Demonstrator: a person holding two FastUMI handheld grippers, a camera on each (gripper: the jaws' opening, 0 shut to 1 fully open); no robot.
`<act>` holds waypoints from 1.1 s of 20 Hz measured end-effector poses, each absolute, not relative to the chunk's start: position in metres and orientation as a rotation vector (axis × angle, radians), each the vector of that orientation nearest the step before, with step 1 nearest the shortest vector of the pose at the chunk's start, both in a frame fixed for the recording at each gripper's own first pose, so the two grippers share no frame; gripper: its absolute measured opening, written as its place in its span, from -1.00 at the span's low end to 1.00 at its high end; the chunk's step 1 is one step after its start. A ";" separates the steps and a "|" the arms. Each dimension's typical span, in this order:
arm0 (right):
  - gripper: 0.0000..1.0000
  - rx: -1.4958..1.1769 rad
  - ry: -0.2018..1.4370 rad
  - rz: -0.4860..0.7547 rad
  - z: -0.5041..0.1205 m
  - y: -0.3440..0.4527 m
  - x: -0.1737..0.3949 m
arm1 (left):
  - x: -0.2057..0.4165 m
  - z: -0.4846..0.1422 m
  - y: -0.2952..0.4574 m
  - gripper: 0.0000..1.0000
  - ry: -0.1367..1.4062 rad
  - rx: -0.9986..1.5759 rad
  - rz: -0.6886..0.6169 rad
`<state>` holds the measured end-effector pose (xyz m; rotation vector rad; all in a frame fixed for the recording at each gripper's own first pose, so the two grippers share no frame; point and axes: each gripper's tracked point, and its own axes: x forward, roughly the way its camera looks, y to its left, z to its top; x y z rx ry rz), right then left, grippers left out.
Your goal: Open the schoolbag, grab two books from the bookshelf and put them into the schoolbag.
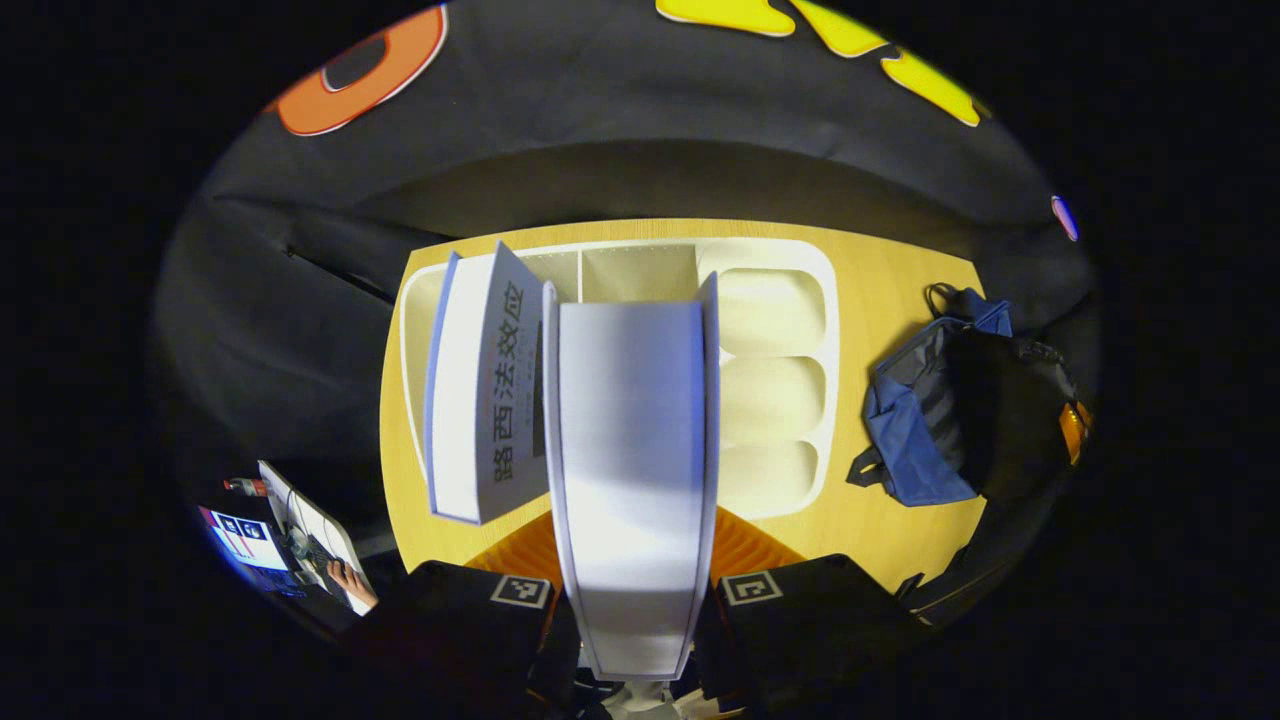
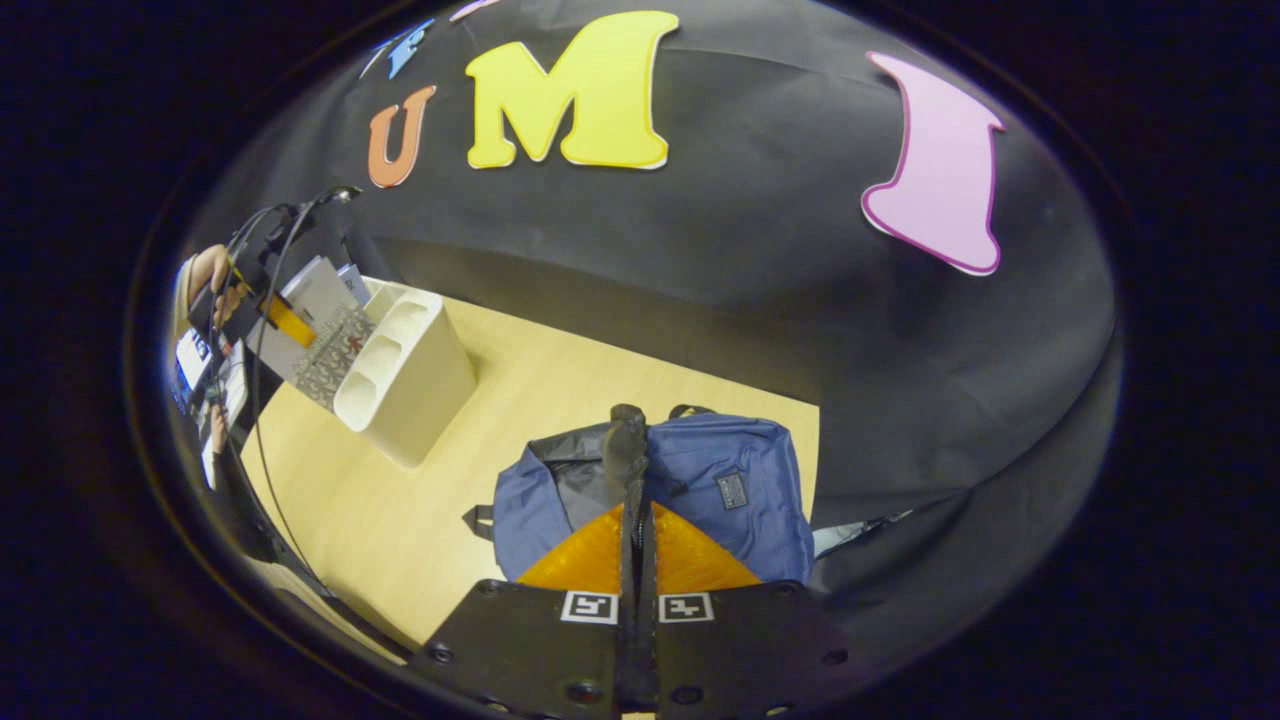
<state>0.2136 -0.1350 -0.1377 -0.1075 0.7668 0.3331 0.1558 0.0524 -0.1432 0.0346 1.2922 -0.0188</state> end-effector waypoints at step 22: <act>-0.99 -0.140 0.801 0.351 -0.143 -0.109 0.205 | -0.028 -0.135 -0.066 0.05 1.230 -0.550 -0.311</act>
